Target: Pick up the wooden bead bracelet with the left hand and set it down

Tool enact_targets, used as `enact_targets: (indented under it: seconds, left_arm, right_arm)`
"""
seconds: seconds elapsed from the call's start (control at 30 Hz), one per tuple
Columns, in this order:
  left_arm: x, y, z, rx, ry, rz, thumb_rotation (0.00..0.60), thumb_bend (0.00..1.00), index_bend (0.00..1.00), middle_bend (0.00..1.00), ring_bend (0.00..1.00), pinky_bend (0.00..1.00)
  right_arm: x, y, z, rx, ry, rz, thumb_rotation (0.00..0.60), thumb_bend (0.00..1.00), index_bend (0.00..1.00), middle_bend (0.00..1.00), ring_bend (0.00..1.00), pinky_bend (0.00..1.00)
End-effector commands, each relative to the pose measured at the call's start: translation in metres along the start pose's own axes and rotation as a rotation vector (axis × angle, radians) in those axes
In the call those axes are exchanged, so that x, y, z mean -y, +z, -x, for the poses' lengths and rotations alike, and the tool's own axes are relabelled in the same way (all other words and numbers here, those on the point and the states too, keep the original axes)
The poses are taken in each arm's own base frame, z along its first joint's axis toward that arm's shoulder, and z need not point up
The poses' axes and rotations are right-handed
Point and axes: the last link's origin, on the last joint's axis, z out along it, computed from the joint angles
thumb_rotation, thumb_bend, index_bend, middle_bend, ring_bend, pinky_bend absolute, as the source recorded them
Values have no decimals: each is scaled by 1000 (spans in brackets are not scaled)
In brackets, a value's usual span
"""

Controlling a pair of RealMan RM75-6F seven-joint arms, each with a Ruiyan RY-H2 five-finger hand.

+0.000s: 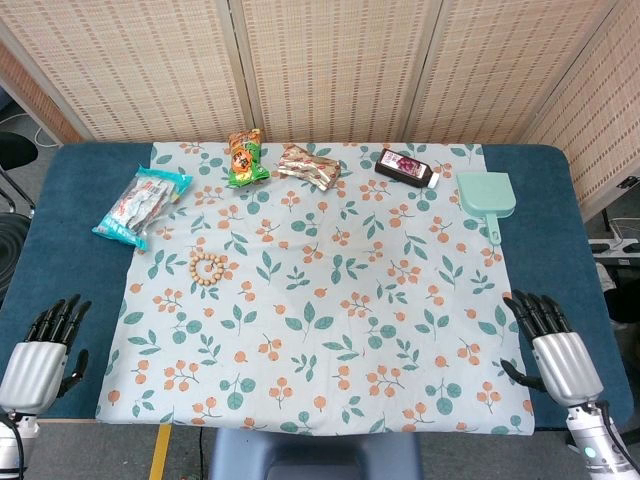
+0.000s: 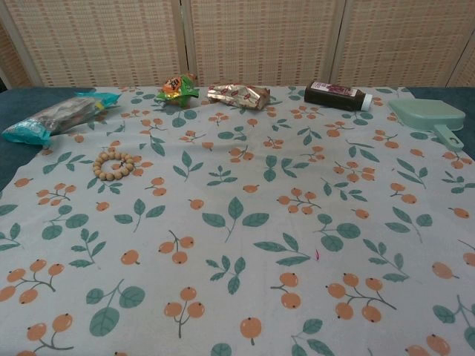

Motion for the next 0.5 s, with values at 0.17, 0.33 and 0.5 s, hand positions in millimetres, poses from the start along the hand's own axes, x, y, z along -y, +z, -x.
enact_targets:
  seconds: [0.17,0.33,0.5]
  left_arm:
    - [-8,1,6,9,-30,47,600,540,0,2,1,157]
    - [-28,25,20,36,-54,129,600,550,44,101,69,174]
    - [-49,69,30,91,-33,161,600,554,160,193,179,188]
  right_arm:
    - [2,-1,2,13,2,-11,559,151,0,0,0,0]
    - [3,-1,0,0,5,-15,558,151,0,0,0,0]
    - [3,-3,-4,-16,9,-14,558,151,0,0,0,0]
